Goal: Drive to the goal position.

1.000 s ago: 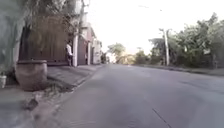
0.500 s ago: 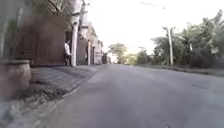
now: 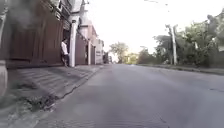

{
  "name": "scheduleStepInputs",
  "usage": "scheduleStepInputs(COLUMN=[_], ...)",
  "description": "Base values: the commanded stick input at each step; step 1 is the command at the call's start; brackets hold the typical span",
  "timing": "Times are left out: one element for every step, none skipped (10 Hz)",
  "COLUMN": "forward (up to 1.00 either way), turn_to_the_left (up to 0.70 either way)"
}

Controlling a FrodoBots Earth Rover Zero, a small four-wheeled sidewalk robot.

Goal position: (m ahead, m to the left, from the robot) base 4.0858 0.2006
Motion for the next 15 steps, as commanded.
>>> scheduleStepInputs(forward=[1.0,1.0,1.0,1.0,1.0,1.0,1.0,1.0,1.0,1.0,1.0,1.0,1.0,1.0,1.0], turn_to_the_left=[-0.18,-0.04,0.0,0.0,0.0,0.0,0.0,0.0,0.0,0.0,0.0,0.0,0.0,0.0,0.0])
